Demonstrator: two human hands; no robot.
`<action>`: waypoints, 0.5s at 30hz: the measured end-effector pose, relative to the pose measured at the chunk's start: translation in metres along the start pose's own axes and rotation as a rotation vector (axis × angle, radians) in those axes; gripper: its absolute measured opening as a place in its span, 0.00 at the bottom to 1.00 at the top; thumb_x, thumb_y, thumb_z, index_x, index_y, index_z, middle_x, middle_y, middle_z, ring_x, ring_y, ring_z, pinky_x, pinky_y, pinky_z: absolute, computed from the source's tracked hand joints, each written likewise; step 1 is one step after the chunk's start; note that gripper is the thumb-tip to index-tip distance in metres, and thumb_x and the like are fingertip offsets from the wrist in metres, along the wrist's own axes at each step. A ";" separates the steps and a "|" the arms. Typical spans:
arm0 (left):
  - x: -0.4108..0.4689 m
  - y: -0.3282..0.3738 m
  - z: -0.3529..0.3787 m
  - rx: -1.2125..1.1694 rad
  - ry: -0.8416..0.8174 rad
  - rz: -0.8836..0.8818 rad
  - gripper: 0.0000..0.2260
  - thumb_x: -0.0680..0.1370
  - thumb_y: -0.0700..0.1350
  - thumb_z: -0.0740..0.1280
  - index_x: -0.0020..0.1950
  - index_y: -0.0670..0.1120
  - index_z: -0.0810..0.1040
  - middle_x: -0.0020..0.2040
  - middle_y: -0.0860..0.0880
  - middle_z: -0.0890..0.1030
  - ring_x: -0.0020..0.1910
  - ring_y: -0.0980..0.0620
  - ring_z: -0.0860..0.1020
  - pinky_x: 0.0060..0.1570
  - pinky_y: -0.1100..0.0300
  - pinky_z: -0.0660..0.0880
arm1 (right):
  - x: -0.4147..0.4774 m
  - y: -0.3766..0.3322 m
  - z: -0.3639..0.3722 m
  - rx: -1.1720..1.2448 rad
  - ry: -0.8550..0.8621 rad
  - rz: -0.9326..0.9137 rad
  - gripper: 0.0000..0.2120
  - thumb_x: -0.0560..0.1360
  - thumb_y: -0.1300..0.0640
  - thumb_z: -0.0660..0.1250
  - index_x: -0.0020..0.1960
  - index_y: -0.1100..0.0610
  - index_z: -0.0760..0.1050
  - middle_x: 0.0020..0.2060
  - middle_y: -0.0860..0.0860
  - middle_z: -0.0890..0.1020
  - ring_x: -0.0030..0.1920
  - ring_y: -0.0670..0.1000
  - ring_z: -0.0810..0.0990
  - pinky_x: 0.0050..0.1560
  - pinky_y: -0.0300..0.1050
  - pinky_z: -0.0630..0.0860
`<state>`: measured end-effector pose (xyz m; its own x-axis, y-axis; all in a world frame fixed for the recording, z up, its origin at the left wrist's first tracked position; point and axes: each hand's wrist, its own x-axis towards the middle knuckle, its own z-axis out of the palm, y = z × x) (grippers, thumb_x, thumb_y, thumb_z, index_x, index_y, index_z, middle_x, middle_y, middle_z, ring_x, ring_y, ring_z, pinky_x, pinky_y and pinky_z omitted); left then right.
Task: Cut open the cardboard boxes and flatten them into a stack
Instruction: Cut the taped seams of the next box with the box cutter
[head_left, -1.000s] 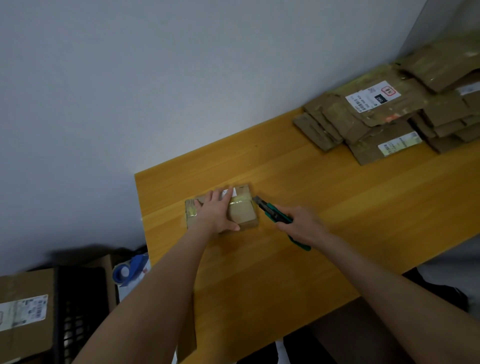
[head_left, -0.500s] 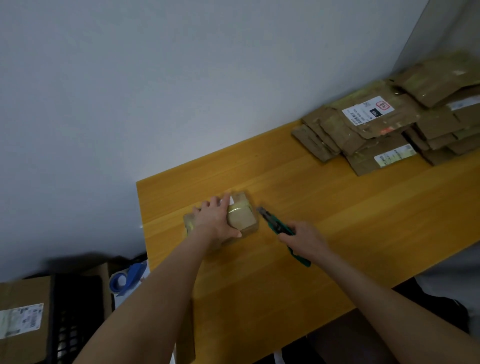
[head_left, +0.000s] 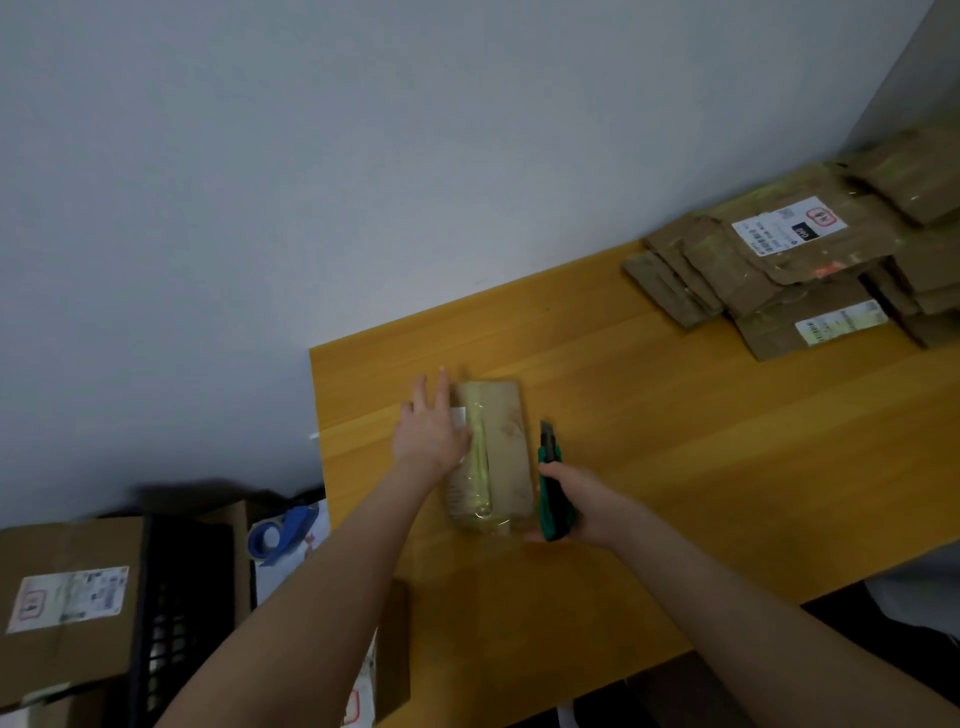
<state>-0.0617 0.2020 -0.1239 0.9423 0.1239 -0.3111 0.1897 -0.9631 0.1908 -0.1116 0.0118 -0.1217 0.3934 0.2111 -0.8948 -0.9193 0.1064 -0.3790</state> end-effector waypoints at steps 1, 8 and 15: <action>0.003 -0.002 -0.002 0.054 -0.010 0.086 0.39 0.79 0.57 0.63 0.79 0.51 0.40 0.80 0.46 0.44 0.76 0.39 0.53 0.71 0.44 0.61 | 0.002 0.001 0.003 0.058 -0.022 0.015 0.21 0.81 0.53 0.60 0.71 0.58 0.61 0.55 0.60 0.73 0.60 0.64 0.73 0.55 0.64 0.77; 0.028 0.007 -0.005 0.200 -0.159 0.238 0.47 0.73 0.68 0.64 0.79 0.52 0.40 0.78 0.45 0.55 0.76 0.41 0.56 0.72 0.43 0.59 | 0.009 -0.001 0.013 0.167 -0.044 0.005 0.14 0.81 0.52 0.59 0.63 0.58 0.66 0.57 0.60 0.74 0.58 0.63 0.75 0.57 0.64 0.75; 0.003 -0.035 -0.016 0.224 -0.146 -0.202 0.43 0.75 0.69 0.59 0.78 0.42 0.50 0.63 0.41 0.76 0.59 0.42 0.77 0.48 0.51 0.74 | 0.017 -0.041 0.007 0.190 0.119 -0.277 0.23 0.81 0.50 0.61 0.72 0.59 0.64 0.56 0.54 0.76 0.53 0.54 0.75 0.57 0.50 0.74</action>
<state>-0.0612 0.2394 -0.1168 0.8393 0.2973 -0.4553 0.2876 -0.9533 -0.0923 -0.0672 0.0180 -0.1193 0.6125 0.0350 -0.7897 -0.7542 0.3249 -0.5706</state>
